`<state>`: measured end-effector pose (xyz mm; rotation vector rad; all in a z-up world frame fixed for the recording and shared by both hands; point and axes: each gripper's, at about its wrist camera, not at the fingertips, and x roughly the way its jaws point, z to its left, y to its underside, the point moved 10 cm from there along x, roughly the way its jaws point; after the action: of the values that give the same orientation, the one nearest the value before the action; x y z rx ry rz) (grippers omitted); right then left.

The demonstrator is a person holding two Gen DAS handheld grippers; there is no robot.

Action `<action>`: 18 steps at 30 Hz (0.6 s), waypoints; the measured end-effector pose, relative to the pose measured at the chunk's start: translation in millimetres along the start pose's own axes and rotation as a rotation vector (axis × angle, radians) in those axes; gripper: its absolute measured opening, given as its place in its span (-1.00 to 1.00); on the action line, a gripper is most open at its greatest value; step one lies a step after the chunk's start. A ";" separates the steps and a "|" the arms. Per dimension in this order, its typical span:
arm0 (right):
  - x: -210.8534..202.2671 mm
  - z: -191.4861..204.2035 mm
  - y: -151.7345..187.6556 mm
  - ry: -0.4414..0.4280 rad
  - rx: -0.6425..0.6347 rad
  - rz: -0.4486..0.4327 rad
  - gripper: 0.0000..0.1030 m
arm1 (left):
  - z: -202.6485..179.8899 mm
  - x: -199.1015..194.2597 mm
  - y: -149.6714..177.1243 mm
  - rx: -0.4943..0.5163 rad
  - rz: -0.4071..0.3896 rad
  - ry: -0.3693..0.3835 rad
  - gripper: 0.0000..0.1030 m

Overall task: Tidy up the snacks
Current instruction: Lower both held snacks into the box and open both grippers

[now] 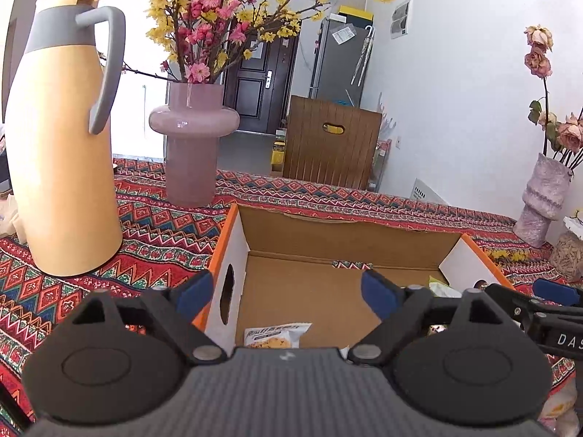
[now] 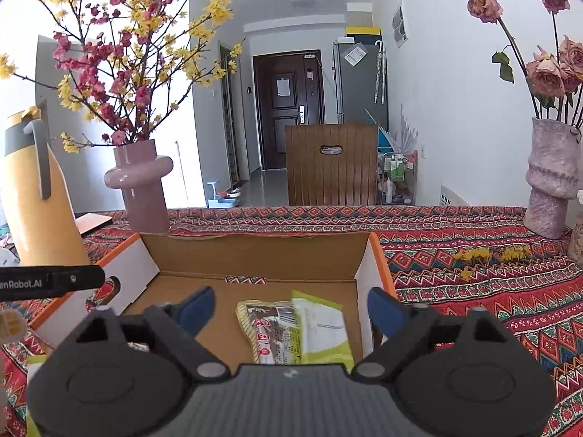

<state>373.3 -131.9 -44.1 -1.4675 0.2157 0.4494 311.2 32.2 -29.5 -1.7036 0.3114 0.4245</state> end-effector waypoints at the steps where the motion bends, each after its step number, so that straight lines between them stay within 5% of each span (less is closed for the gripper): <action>1: -0.7 -0.6 -0.5 -0.001 0.004 -0.005 0.97 | -0.1 -3.3 -1.5 -0.002 -0.016 -0.002 1.00; 18: 0.5 -1.5 0.1 -0.004 0.013 -0.006 1.00 | -0.4 -4.4 0.4 -0.006 -0.023 -0.003 1.00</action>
<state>373.9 -133.4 -44.5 -1.4544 0.2105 0.4448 307.1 31.7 -27.8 -1.7102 0.2885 0.4113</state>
